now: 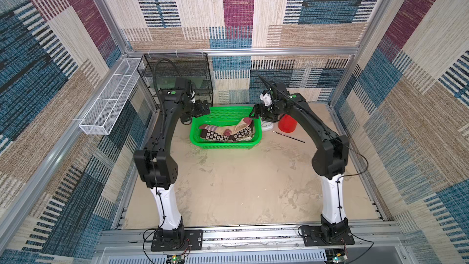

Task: Place the socks together as a pair
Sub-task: Place a pair of socks in the bin.

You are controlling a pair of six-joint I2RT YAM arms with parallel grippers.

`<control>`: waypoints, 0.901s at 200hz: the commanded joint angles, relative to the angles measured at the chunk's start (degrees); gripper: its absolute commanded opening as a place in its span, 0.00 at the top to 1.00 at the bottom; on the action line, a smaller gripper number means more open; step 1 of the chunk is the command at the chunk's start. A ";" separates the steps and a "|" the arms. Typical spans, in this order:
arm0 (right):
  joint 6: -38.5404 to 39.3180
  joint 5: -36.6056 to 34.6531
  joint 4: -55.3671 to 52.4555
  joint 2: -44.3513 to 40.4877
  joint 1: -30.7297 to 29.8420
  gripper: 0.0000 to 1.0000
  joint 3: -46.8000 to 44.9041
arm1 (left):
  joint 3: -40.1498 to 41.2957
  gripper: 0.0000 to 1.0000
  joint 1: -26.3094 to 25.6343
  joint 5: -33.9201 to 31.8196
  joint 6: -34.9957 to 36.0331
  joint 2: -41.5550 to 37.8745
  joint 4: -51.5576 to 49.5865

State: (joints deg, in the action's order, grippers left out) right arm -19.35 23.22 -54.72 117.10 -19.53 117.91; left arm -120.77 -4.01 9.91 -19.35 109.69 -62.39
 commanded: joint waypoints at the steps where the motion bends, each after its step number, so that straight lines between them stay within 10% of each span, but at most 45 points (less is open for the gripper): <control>1: 2.27 -4.84 3.75 -11.83 1.86 0.02 -11.53 | 4.21 0.00 2.06 -1.48 -0.49 -7.27 -0.68; 55: 4.35 -17.70 24.82 -52.15 10.71 0.04 -58.89 | 49.68 0.00 3.79 -2.31 -4.65 -38.25 28.13; 90: 7.34 -27.07 44.26 -67.87 17.06 0.04 -81.87 | 68.75 0.00 5.07 -9.20 -1.36 -43.33 39.89; 150: 11.42 -34.06 83.41 -63.96 23.04 0.04 -104.14 | 89.88 0.00 6.11 -17.88 15.46 -40.11 75.37; 180: 12.78 -31.49 106.00 -53.47 23.20 0.04 -109.05 | 95.00 0.00 8.58 -12.21 16.69 -32.37 92.51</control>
State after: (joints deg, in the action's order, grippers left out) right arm -9.04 -8.78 25.04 57.34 3.53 10.79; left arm -29.02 3.25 -5.15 -7.40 72.86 8.21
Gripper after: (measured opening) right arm 0.961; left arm 0.997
